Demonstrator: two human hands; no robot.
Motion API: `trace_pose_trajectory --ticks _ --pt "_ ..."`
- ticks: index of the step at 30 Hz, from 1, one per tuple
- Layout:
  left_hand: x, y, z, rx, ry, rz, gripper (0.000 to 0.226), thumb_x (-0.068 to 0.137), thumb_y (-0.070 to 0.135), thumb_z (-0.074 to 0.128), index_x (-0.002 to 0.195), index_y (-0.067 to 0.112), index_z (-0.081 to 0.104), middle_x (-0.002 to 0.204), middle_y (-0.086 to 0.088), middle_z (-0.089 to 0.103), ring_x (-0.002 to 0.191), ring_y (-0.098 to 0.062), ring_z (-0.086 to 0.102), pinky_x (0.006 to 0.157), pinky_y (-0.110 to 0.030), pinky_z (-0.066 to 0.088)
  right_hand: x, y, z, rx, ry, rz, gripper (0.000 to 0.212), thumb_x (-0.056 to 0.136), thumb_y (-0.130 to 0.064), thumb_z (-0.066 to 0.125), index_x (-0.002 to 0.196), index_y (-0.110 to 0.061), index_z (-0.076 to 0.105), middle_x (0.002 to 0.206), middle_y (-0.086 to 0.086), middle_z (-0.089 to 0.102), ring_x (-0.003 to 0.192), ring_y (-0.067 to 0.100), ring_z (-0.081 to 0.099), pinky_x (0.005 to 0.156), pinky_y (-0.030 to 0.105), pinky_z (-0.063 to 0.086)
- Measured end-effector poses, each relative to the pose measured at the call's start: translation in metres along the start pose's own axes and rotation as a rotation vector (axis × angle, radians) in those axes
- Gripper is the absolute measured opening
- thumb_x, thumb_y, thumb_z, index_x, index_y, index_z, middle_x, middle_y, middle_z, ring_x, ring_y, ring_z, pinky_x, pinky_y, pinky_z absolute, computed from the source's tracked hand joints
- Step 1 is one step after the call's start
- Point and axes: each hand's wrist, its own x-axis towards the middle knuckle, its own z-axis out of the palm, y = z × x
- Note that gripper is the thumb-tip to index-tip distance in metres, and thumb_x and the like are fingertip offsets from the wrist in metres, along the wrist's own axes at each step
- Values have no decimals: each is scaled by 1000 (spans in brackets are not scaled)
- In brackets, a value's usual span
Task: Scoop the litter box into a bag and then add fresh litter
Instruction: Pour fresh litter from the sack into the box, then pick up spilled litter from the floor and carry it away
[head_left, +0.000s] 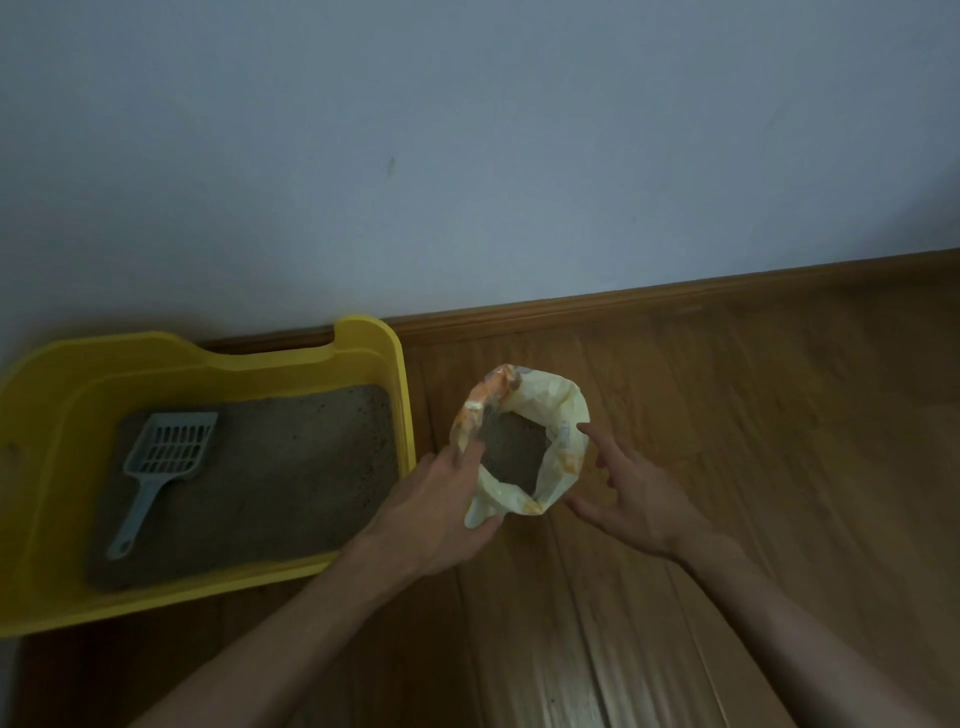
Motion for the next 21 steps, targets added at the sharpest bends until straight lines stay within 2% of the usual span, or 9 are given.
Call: trace_pose_trajectory --ticks 3,7,10,12,15,21 --pt "-18 9 -15 1 -36 -34 72 87 55 56 143 25 23 129 -1 48 112 -17 49 88 -35 50 -13 -13 -12 25 -22 -4 83 84 -56 61 149 -36 14 136 3 49 107 17 58 76 24 44" --pt "-54 25 -46 36 -61 -97 65 89 53 54 140 25 24 130 -1 48 117 -21 50 90 -39 51 -41 -35 -36 49 -50 21 81 83 -56 62 147 -38 16 129 4 52 107 21 59 83 36 52" --pt "-85 34 -74 79 -61 -140 67 90 54 52 142 24 23 137 -3 47 122 -22 49 92 -40 51 -66 -56 -58 121 -86 34 79 84 -55 61 147 -35 19 130 4 50 118 21 51 94 37 46" --pt "-107 39 -93 96 -75 -178 69 91 54 51 146 23 22 139 -4 47 124 -22 48 94 -38 51 -81 -72 -73 138 -89 12 79 84 -53 62 148 -30 22 134 5 48 125 21 45 100 36 41" --pt "-143 44 -120 64 -77 -229 67 90 53 53 144 23 26 136 -4 51 120 -20 52 90 -36 53 -102 -93 -96 145 -94 20 81 84 -53 62 149 -27 22 141 7 44 129 21 42 104 39 41" --pt "-225 53 -168 72 -105 -340 71 91 53 52 146 19 23 132 -5 52 114 -18 56 81 -28 55 -153 -135 -138 111 -111 27 83 85 -52 62 150 -21 22 140 8 43 124 19 44 101 40 46"
